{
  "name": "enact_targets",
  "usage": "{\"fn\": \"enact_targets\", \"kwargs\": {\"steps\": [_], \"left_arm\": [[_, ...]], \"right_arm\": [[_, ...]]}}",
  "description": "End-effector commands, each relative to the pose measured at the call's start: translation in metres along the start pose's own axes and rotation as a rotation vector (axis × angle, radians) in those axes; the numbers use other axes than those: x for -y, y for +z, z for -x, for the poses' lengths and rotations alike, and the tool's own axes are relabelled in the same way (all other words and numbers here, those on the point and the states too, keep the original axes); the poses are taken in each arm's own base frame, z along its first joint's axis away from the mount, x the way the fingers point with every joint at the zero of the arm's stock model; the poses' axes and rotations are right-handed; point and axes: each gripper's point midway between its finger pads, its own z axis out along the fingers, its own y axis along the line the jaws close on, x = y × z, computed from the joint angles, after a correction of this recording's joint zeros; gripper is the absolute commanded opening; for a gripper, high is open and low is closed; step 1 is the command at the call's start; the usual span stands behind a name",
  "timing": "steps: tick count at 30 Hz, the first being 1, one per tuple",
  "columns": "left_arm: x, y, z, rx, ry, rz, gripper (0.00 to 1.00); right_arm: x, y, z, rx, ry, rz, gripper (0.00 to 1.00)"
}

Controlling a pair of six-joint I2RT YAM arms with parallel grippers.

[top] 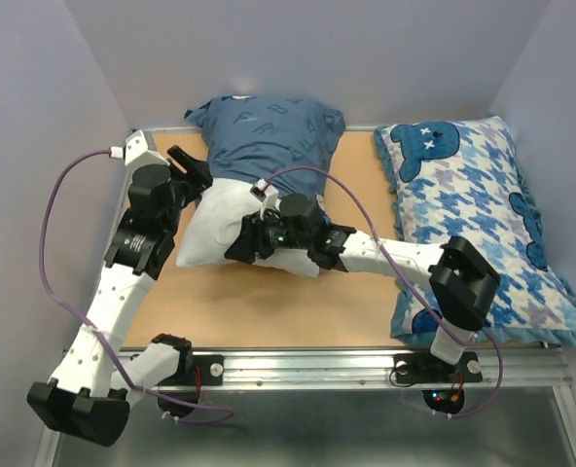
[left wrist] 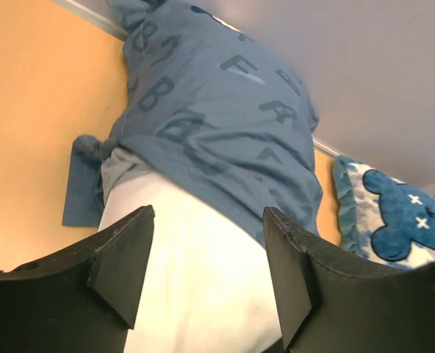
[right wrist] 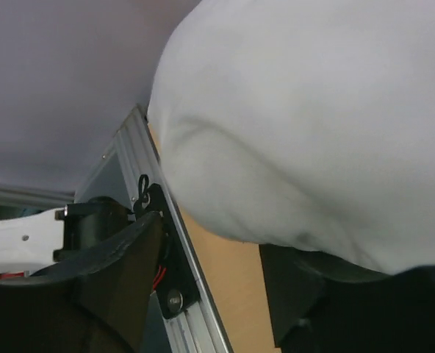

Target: Remove the pillowcase from the pillow

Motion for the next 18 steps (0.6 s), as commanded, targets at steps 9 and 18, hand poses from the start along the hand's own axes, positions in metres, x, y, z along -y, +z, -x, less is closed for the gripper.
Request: {"fn": "enact_targets", "kwargs": {"steps": [9, 18], "left_arm": [[0.009, -0.060, -0.031, -0.028, -0.199, -0.043, 0.74], [0.010, -0.079, -0.114, -0.207, -0.293, 0.016, 0.78]], "right_arm": [[-0.076, -0.093, 0.061, 0.210, -0.162, 0.122, 0.83], [0.022, -0.143, 0.054, 0.259, -0.192, -0.308, 0.93]]}}
